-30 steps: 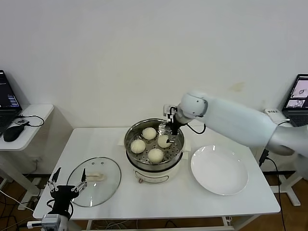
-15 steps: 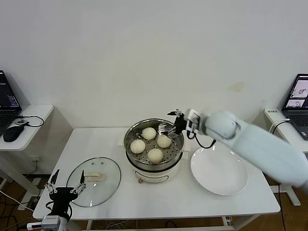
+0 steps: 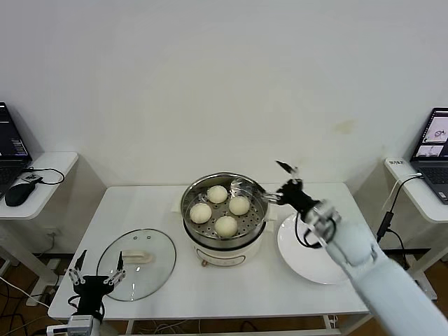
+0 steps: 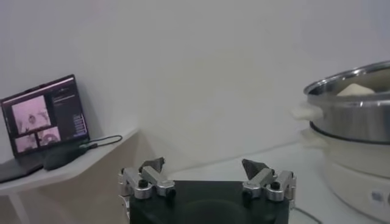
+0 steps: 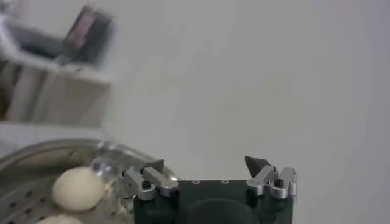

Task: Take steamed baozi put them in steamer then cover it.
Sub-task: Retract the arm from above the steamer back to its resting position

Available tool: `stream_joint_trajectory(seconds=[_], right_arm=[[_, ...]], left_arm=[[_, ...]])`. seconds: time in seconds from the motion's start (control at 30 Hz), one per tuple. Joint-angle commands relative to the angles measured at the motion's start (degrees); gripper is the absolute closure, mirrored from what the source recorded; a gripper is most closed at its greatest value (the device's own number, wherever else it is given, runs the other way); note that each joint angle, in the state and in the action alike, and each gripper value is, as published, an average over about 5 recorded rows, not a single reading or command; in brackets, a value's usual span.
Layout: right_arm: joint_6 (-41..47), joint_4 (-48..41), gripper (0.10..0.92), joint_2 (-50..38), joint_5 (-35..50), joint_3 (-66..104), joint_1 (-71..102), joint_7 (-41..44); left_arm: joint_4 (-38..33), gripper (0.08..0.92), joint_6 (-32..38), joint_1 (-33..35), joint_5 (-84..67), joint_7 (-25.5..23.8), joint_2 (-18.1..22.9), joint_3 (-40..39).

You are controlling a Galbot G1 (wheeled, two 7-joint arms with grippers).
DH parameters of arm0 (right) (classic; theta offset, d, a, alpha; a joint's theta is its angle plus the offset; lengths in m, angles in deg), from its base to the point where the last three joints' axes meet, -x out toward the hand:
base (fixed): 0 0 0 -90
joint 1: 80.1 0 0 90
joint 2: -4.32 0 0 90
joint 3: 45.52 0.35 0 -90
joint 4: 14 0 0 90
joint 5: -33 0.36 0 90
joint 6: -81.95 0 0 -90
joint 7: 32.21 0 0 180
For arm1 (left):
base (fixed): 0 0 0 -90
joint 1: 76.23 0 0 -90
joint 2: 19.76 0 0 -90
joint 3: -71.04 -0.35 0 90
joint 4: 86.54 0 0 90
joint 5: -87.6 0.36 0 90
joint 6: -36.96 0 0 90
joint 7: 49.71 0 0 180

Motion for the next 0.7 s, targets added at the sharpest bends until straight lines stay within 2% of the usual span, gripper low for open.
stream_joint_trajectory(seconds=[0.03, 0.13, 0.27, 0.7], right_arm=[[-9.6, 5.3, 0.203, 15.3, -5.7, 31.2, 30.3, -1.1], [-9.6, 5.8, 0.203, 17.2, -5.0, 33.9, 32.8, -1.2], [-9.9, 5.9, 0.202, 19.5, -4.0, 36.1, 34.8, -1.4], [-9.6, 5.6, 0.203, 22.4, -3.8, 38.2, 35.8, -2.4]], left_arm=[[9.7, 0.177, 8.5, -0.3, 45.8, 4.2, -1.1, 4.7], [12.9, 0.177, 12.1, 1.2, 61.2, 7.2, -1.8, 6.7], [15.4, 0.177, 12.3, 2.9, 70.2, 9.0, -2.8, 7.0], [17.1, 0.177, 12.2, -3.4, 72.8, 4.6, -4.1, 2.5]])
